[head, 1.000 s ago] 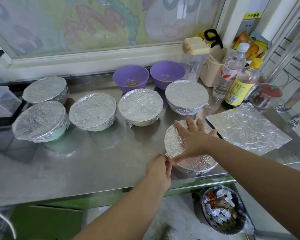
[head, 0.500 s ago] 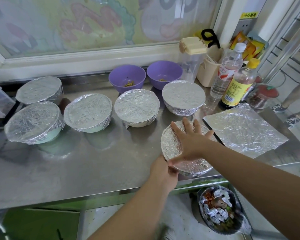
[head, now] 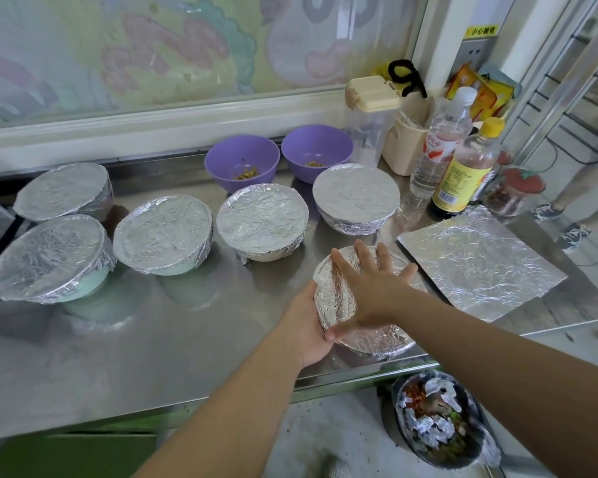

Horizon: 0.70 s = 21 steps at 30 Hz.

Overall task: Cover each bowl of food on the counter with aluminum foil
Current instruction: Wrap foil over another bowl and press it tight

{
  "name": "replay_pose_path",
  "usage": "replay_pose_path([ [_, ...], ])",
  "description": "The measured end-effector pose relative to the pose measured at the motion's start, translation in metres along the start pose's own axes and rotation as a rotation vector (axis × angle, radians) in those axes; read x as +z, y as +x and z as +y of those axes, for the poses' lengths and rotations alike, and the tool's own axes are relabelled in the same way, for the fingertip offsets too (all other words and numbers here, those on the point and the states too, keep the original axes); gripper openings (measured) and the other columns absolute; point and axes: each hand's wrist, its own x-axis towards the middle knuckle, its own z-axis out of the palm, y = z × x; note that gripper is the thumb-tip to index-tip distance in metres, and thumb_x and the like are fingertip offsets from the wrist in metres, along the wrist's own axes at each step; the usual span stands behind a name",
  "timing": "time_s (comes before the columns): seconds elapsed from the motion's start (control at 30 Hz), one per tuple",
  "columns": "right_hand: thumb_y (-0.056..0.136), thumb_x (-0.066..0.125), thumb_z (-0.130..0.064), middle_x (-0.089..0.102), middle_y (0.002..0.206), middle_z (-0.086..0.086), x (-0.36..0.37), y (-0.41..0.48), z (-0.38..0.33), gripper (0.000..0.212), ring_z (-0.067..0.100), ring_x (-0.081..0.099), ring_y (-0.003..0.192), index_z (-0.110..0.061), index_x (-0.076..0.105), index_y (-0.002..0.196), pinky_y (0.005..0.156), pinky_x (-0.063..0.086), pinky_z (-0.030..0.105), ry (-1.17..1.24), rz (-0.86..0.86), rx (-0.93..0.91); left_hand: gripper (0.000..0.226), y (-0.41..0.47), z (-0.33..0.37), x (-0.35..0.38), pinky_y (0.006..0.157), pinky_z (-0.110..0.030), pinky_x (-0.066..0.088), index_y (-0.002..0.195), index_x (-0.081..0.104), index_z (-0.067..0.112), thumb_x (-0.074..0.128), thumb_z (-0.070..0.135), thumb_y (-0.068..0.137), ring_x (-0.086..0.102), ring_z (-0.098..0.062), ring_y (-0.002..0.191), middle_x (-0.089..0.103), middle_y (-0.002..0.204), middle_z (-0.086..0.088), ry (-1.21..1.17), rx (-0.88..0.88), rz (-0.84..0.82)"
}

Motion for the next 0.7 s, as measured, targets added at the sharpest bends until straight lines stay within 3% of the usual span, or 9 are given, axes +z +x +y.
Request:
replay_pose_path([
  [0.1,0.045,0.063,-0.097,-0.040,0.159,0.005,0.000,0.000,0.000,0.152,0.045,-0.033,0.145,-0.043,-0.035,0.148,0.104,-0.001,0.086,0.005,0.006,0.009,0.056,0.015,-0.003,-0.008,0.114,-0.047,0.039,0.140,0.055,0.019,0.055,0.050,0.093,0.051,-0.033,0.133,0.049,0.149,-0.010,-0.031,-0.036,0.045],
  [0.23,0.045,0.060,-0.099,-0.041,0.159,0.005,0.000,-0.001,-0.004,0.151,0.045,-0.031,0.146,-0.043,-0.036,0.147,0.105,0.001,0.086,0.062,0.007,0.080,0.050,0.012,0.008,0.004,0.112,-0.043,0.042,0.133,0.063,0.012,0.040,0.043,0.101,0.059,-0.032,0.125,0.062,0.134,-0.015,0.006,-0.010,0.068],
  [0.33,0.047,0.053,-0.101,-0.040,0.159,0.007,-0.010,-0.002,-0.002,0.147,0.046,-0.025,0.148,-0.040,-0.036,0.148,0.110,0.005,0.082,0.206,-0.008,0.181,0.044,0.006,0.031,0.015,0.096,-0.044,0.051,0.107,0.070,0.008,0.038,0.039,0.104,0.064,-0.034,0.110,0.072,0.111,-0.016,-0.036,0.065,0.141],
  [0.4,0.044,0.046,-0.100,-0.031,0.162,0.014,-0.020,-0.006,0.006,0.148,0.048,-0.018,0.150,-0.037,-0.034,0.150,0.116,0.008,0.074,0.259,-0.043,0.205,0.033,0.005,0.043,0.016,0.106,-0.049,0.044,0.094,0.064,0.013,0.041,0.035,0.104,0.059,-0.031,0.105,0.067,0.106,-0.012,-0.050,0.184,0.218],
  [0.47,0.040,0.044,-0.100,-0.023,0.164,0.019,-0.027,-0.011,0.017,0.149,0.047,-0.012,0.151,-0.035,-0.033,0.151,0.119,0.010,0.070,0.242,-0.056,0.210,0.021,0.009,0.047,0.012,0.112,-0.046,0.041,0.103,0.064,0.016,0.046,0.029,0.104,0.058,-0.026,0.108,0.064,0.117,-0.009,-0.046,0.293,0.231],
  [0.57,0.037,0.050,-0.101,-0.028,0.164,0.012,-0.029,-0.010,0.025,0.153,0.045,-0.015,0.152,-0.039,-0.028,0.153,0.115,0.008,0.076,0.209,-0.004,0.152,0.027,0.006,0.036,0.008,0.111,-0.040,0.042,0.124,0.063,0.014,0.051,0.025,0.102,0.059,-0.020,0.120,0.066,0.126,-0.004,-0.037,0.344,0.278],
  [0.7,0.041,0.062,-0.099,-0.038,0.160,-0.002,-0.022,-0.004,0.016,0.150,0.042,-0.032,0.146,-0.048,-0.027,0.151,0.107,0.004,0.085,0.142,-0.035,0.001,0.030,-0.011,0.012,0.017,0.088,-0.036,0.054,0.116,0.068,0.010,0.049,0.029,0.104,0.072,-0.022,0.098,0.075,0.107,-0.009,0.038,0.307,0.252],
])
